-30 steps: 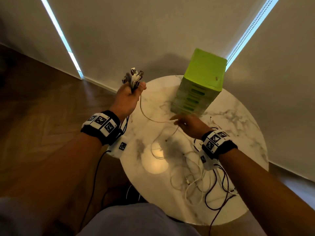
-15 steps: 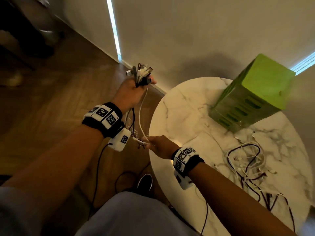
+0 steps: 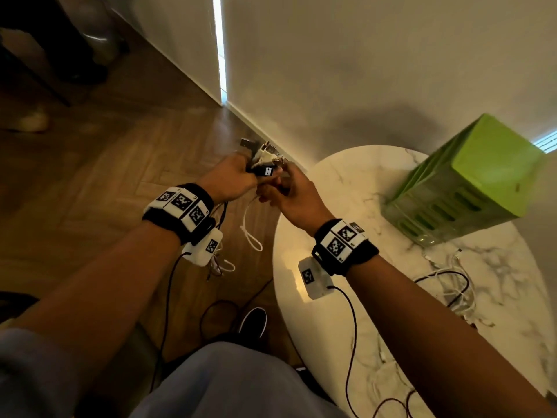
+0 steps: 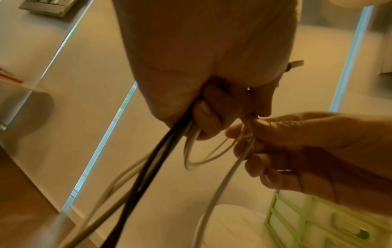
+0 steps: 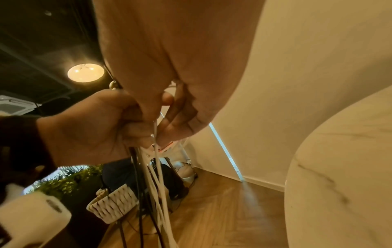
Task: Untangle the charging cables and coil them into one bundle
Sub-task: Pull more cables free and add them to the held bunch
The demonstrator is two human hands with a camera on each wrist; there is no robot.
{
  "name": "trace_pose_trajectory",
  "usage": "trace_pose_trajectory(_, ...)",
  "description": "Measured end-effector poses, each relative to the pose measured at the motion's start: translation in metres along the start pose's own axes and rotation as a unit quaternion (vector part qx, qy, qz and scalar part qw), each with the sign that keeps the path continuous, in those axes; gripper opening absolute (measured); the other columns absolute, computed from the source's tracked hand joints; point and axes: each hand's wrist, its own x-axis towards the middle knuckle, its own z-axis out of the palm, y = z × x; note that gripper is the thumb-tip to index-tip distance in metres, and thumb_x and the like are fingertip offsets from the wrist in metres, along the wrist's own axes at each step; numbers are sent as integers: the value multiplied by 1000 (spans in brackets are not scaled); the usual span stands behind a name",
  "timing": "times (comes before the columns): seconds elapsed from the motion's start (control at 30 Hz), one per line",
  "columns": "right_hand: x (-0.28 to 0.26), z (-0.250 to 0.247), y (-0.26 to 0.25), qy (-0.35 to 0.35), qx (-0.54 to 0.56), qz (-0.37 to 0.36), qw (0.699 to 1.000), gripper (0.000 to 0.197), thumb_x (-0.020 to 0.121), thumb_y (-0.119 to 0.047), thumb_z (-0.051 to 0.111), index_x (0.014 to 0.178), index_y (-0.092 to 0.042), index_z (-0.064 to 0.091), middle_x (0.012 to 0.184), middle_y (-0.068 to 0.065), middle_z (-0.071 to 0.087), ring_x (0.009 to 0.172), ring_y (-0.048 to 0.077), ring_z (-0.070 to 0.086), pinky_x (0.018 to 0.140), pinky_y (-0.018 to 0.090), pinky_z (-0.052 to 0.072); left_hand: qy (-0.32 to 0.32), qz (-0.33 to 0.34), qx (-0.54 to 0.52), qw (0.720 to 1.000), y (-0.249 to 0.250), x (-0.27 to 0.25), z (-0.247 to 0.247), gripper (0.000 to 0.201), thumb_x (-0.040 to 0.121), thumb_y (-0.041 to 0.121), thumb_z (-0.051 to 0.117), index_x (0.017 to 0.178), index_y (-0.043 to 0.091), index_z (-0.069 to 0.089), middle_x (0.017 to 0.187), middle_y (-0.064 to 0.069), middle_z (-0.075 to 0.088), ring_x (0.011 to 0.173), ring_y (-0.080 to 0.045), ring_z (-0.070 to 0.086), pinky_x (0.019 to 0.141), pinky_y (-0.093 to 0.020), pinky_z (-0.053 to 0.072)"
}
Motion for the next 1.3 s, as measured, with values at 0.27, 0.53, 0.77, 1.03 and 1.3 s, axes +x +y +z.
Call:
trace_pose_trajectory(0.27,-18,4,31,50,-29,78,995,51,100,-13,58,142,-20,29,86,10,74,68,12,71,66,21,54,117,23,-5,993,10,7,-10,21,103,32,55,103,22,73,83,-7,62,81,-15,63,80,-40,52)
trace_pose_trajectory(0.53,-32,0,81,-106,-301,88,944,60,91,-35,72,140,-11,47,141,13,48,126,28,50,103,36,44,25,-1,-221,975,15,8,-17,34,102,40,53,89,13,69,58,7,33,50,-10,28,47,-22,29)
trace_pose_trajectory(0.77,-2,-22,-3,78,-18,-97,992,27,98,-23,64,124,-14,60,109,0,69,100,12,68,85,27,55,-54,-39,-275,959,10,10,-2,37,100,43,53,75,19,67,59,5,29,47,-11,23,44,-23,24)
trace_pose_trajectory(1.03,-33,-27,20,54,-156,-161,973,10,100,-10,60,107,-10,66,105,-3,70,101,10,66,91,24,52,129,-76,-275,950,14,17,-5,49,104,49,42,88,9,67,71,-8,68,63,-23,66,60,-34,57)
trace_pose_trajectory(1.3,-43,-26,44,-85,-330,-112,933,20,91,-14,63,110,-18,69,118,-3,70,124,15,57,109,44,36,73,-56,-154,984,26,17,9,45,107,40,40,96,6,67,87,-11,78,87,-22,76,88,-42,60)
